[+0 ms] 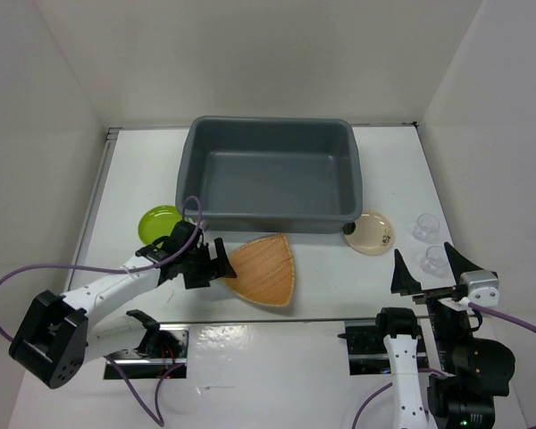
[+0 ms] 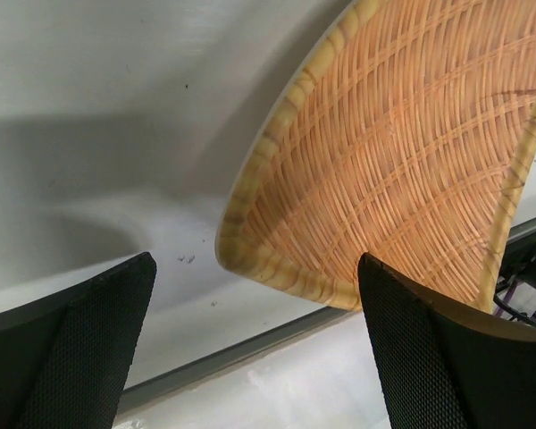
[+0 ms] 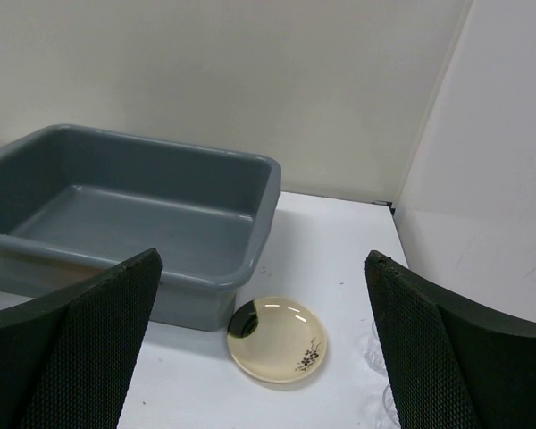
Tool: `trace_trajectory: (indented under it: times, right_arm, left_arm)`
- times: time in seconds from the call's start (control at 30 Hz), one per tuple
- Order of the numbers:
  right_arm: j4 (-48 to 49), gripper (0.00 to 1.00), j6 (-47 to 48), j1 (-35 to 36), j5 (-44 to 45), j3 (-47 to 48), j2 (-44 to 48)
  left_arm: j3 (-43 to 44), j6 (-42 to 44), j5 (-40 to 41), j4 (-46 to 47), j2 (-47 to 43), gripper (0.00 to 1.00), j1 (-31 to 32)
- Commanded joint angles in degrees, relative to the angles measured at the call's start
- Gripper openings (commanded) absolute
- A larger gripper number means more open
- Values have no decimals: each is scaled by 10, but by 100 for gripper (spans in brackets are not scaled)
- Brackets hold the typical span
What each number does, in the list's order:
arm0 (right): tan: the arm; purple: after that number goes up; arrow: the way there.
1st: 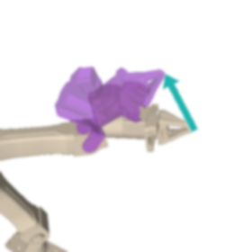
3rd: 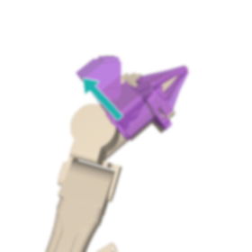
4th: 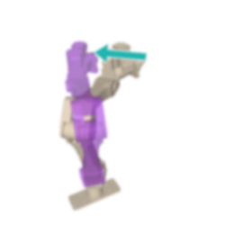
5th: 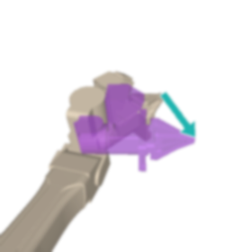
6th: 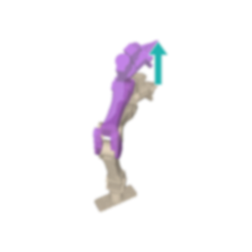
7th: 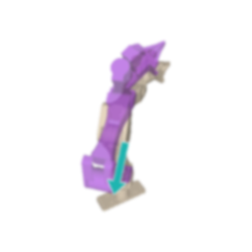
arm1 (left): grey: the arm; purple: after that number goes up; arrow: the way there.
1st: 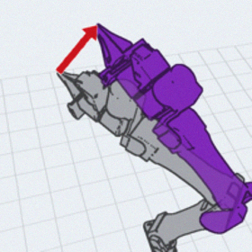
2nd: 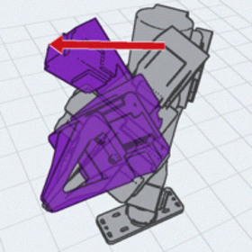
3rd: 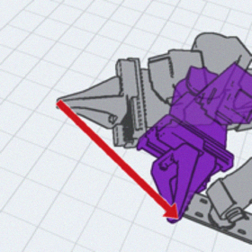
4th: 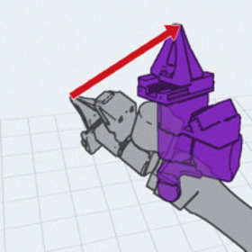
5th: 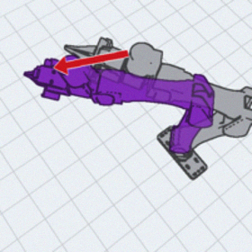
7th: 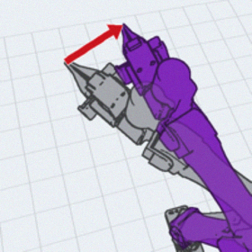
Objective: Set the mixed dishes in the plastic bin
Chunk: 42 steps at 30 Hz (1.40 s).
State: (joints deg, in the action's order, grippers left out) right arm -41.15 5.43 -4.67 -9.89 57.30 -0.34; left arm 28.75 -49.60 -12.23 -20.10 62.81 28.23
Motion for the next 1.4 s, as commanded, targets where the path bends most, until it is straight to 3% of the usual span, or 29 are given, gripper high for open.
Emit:
trace_trajectory:
  times: [0.0, 0.17, 0.3, 0.43, 0.47, 0.57, 0.67, 0.93, 1.13, 1.2, 1.3, 1.37]
  right_arm:
    - [19, 99, 2, -4, -2, 1, 32]
    - [19, 99, 2, -4, -2, 1, 32]
    - [19, 99, 2, -4, -2, 1, 32]
    - [19, 99, 2, -4, -8, 1, 32]
    - [19, 99, 2, -4, -8, 1, 32]
    - [19, 99, 2, -4, -8, 1, 32]
    - [19, 99, 2, -4, -8, 1, 32]
    - [19, 99, 2, -4, -8, 1, 38]
    - [19, 99, -7, -4, 21, 1, 44]
    - [19, 99, -15, -4, 45, 1, 44]
    - [19, 99, -20, -4, 56, 1, 44]
    - [19, 99, -20, -10, 56, 1, 44]
  left_arm:
    - [-3, 16, -26, 50, 26, 100, -5]
    - [-31, 33, -32, 98, 37, 97, -5]
    - [-31, 39, -44, 118, 37, 84, -5]
    - [-36, 39, -44, 118, 49, 54, -5]
    - [-36, 39, -44, 118, 49, 39, -5]
    - [-36, 39, -37, 118, 55, 25, -5]
    - [-36, 34, -25, 96, 42, 1, -5]
    - [23, 4, -8, -26, 0, 0, 45]
    - [124, -38, -39, -112, -151, 0, 60]
    - [214, -38, -45, -131, -170, 0, 60]
    - [360, -23, -45, -179, -125, 0, 60]
    - [414, -23, -52, -169, -96, 0, 60]
